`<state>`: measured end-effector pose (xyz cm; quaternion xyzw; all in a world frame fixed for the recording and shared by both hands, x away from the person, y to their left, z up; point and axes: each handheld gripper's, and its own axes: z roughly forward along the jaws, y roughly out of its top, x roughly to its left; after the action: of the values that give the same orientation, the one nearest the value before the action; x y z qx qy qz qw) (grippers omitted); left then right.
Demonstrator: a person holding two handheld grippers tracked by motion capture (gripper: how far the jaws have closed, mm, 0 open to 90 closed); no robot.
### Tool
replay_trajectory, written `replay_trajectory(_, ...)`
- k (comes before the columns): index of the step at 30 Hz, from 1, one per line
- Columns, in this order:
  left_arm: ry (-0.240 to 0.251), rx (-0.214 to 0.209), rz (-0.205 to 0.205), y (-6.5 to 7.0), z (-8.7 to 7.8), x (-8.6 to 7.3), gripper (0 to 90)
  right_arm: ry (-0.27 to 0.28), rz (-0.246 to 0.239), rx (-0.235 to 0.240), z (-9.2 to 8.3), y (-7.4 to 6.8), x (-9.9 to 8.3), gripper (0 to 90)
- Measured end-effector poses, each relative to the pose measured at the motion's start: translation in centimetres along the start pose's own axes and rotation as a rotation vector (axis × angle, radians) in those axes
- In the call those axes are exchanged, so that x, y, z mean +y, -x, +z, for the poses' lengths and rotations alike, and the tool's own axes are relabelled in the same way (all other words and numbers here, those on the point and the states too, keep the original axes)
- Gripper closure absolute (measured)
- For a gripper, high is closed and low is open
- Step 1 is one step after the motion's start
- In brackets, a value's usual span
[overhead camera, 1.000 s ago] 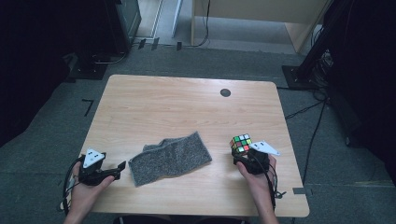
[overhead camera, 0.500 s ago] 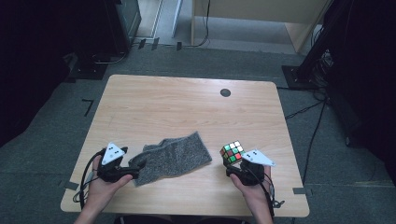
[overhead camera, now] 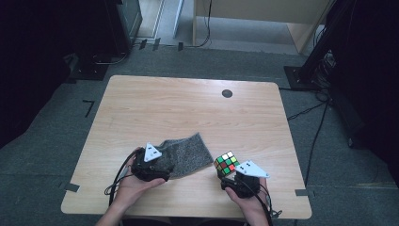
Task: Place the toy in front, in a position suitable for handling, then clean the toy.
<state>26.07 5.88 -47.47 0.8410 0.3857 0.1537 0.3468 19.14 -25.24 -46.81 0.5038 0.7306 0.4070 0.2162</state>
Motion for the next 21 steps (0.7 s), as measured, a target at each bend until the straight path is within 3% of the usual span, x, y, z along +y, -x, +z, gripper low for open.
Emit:
replay_trajectory(5,-0.06,0.028,0.011,0.0,1.6,-0.6,14.6,-0.004,0.009,0.003,0.3,0.0,-0.2,33.6)
replay_trajectory(9,-0.106,0.032,-0.018,-0.3,2.8,-1.2,17.8,-0.02,0.006,0.009,0.9,-0.1,-0.6,33.6)
replay_trajectory(13,-0.102,0.041,-0.015,-0.4,2.9,-1.5,23.8,-0.037,-0.022,0.015,1.3,-0.5,-0.8,33.6)
replay_trajectory(16,-0.079,0.048,-0.016,-0.4,2.8,-1.6,44.4,-0.036,-0.034,0.023,1.5,-0.7,-0.9,33.6)
replay_trajectory(17,-0.072,0.049,-0.017,-0.5,2.7,-1.6,44.4,-0.036,-0.034,0.023,1.5,-0.7,-0.9,33.6)
replay_trajectory(21,-0.032,0.053,-0.06,-1.4,2.4,-2.0,74.6,-0.036,-0.033,0.033,1.5,-1.0,-0.9,33.6)
